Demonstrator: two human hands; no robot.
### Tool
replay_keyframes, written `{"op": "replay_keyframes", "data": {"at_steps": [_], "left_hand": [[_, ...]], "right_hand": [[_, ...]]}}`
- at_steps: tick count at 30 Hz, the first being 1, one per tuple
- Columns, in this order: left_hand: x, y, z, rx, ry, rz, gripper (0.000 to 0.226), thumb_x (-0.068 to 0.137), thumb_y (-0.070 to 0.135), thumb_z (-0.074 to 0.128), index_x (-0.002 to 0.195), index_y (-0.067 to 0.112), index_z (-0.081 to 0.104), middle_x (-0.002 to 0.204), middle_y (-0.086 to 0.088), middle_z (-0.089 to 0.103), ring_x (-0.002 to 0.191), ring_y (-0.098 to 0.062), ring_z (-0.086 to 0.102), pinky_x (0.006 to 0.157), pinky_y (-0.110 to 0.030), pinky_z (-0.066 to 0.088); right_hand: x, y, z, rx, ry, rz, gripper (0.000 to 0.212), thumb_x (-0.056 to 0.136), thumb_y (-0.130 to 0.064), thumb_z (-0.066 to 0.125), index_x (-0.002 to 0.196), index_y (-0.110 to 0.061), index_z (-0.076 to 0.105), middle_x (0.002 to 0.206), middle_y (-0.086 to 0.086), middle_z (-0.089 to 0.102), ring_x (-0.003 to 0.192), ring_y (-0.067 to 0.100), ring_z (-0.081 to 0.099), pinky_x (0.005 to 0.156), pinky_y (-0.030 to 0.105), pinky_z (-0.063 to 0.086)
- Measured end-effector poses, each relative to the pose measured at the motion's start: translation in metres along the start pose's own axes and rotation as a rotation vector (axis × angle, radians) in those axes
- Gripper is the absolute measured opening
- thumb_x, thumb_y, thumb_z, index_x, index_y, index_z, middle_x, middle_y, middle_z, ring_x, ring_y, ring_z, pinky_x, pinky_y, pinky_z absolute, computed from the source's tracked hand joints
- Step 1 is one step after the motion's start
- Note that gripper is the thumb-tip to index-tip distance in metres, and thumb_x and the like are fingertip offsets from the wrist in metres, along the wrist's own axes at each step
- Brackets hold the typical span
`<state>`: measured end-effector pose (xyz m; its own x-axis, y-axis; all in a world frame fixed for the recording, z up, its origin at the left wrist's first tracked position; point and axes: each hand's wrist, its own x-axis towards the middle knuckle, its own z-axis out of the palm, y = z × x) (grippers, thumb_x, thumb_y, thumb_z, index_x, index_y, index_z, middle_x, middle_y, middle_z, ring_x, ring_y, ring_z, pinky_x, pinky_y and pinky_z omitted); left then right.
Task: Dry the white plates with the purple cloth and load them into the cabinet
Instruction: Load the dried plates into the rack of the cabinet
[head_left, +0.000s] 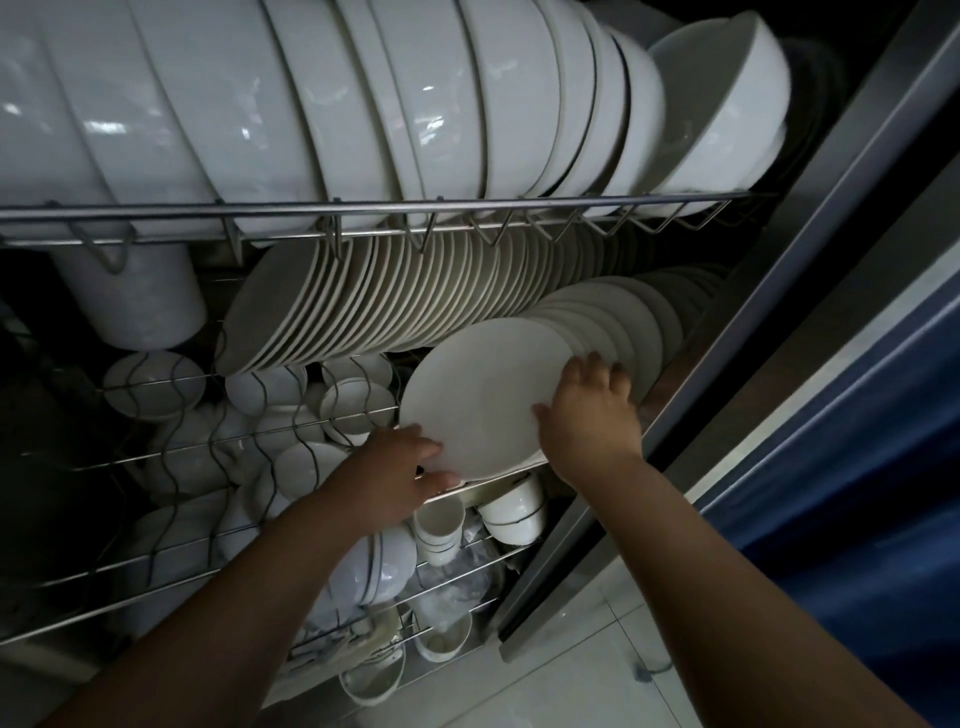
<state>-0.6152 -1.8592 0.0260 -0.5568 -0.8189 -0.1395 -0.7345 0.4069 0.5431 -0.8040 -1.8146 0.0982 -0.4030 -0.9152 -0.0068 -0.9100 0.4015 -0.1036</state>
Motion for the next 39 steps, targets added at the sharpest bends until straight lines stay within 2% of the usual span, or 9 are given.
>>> {"op": "replay_keyframes", "data": {"at_steps": [2, 6, 10, 16, 20, 23, 30, 35, 39], "left_hand": [[-0.006, 0.003, -0.002, -0.028, -0.005, -0.027, 0.056, 0.089, 0.055, 0.055, 0.119, 0.009, 0.066, 0.127, -0.012, 0.057, 0.123, -0.023, 0.048, 0.1, -0.03, 0.038], [-0.014, 0.0, -0.004, -0.049, 0.063, -0.019, 0.08, 0.069, 0.073, 0.036, 0.1, 0.008, 0.07, 0.105, -0.002, 0.063, 0.101, -0.015, 0.058, 0.087, -0.028, 0.043], [-0.024, -0.011, -0.005, -0.007, 0.118, -0.063, 0.038, 0.087, 0.046, 0.064, 0.113, 0.018, 0.069, 0.115, 0.006, 0.063, 0.109, -0.012, 0.058, 0.091, -0.028, 0.045], [-0.05, -0.016, -0.023, 0.127, 0.117, -0.112, 0.039, 0.088, 0.048, 0.062, 0.12, 0.026, 0.067, 0.12, 0.006, 0.065, 0.107, -0.011, 0.059, 0.094, -0.033, 0.047], [-0.086, -0.009, -0.037, 0.176, 0.114, -0.161, 0.03, 0.09, 0.049, 0.059, 0.101, 0.023, 0.07, 0.102, 0.004, 0.068, 0.095, -0.012, 0.061, 0.088, -0.032, 0.049], [-0.126, -0.008, -0.041, 0.186, 0.135, -0.2, 0.028, 0.089, 0.047, 0.061, 0.1, 0.023, 0.069, 0.099, 0.005, 0.065, 0.097, -0.012, 0.06, 0.087, -0.029, 0.048], [-0.256, -0.01, -0.029, 0.255, 0.113, -0.361, 0.036, 0.089, 0.051, 0.059, 0.113, 0.025, 0.064, 0.117, 0.005, 0.063, 0.107, -0.015, 0.058, 0.089, -0.026, 0.045], [-0.354, 0.0, -0.02, 0.263, 0.142, -0.533, 0.036, 0.089, 0.053, 0.057, 0.111, 0.026, 0.066, 0.114, 0.004, 0.065, 0.104, -0.015, 0.06, 0.088, -0.029, 0.049], [-0.428, 0.014, -0.015, 0.272, 0.231, -0.694, 0.042, 0.089, 0.058, 0.054, 0.118, 0.029, 0.061, 0.116, 0.004, 0.064, 0.107, -0.016, 0.059, 0.089, -0.029, 0.048]], "right_hand": [[-0.003, 0.001, -0.003, 0.001, 0.012, -0.046, 0.059, 0.098, -0.037, 0.049, 0.143, -0.003, 0.031, 0.149, 0.016, 0.026, 0.137, 0.038, 0.023, 0.106, 0.046, 0.033], [-0.008, 0.005, -0.01, -0.004, 0.031, -0.126, 0.046, 0.097, -0.037, 0.049, 0.133, -0.009, 0.044, 0.136, 0.013, 0.042, 0.126, 0.035, 0.039, 0.096, 0.045, 0.041], [-0.009, 0.005, -0.02, -0.015, 0.053, -0.201, 0.046, 0.097, -0.041, 0.048, 0.133, -0.013, 0.046, 0.129, 0.011, 0.049, 0.119, 0.033, 0.048, 0.089, 0.043, 0.046], [-0.02, -0.003, -0.04, -0.05, 0.041, -0.284, 0.045, 0.097, -0.043, 0.047, 0.132, -0.016, 0.047, 0.126, 0.01, 0.056, 0.113, 0.029, 0.055, 0.082, 0.037, 0.047], [-0.041, -0.009, -0.047, -0.113, -0.003, -0.356, 0.045, 0.097, -0.045, 0.046, 0.132, -0.017, 0.046, 0.124, 0.009, 0.057, 0.111, 0.028, 0.056, 0.074, 0.034, 0.04], [-0.067, -0.015, -0.049, -0.155, -0.036, -0.41, 0.046, 0.096, -0.047, 0.047, 0.132, -0.017, 0.047, 0.123, 0.008, 0.057, 0.109, 0.028, 0.057, 0.075, 0.034, 0.041], [-0.151, -0.033, -0.035, -0.173, -0.161, -0.574, 0.044, 0.093, -0.048, 0.052, 0.123, -0.017, 0.051, 0.119, 0.006, 0.058, 0.107, 0.025, 0.056, 0.074, 0.031, 0.04], [-0.21, -0.056, -0.027, -0.204, -0.278, -0.785, 0.053, 0.091, -0.05, 0.056, 0.133, -0.018, 0.049, 0.134, 0.006, 0.052, 0.121, 0.025, 0.05, 0.095, 0.035, 0.043], [-0.251, -0.083, -0.027, -0.233, -0.344, -0.992, 0.055, 0.09, -0.049, 0.058, 0.134, -0.018, 0.047, 0.134, 0.008, 0.049, 0.12, 0.025, 0.049, 0.086, 0.029, 0.039]]}}
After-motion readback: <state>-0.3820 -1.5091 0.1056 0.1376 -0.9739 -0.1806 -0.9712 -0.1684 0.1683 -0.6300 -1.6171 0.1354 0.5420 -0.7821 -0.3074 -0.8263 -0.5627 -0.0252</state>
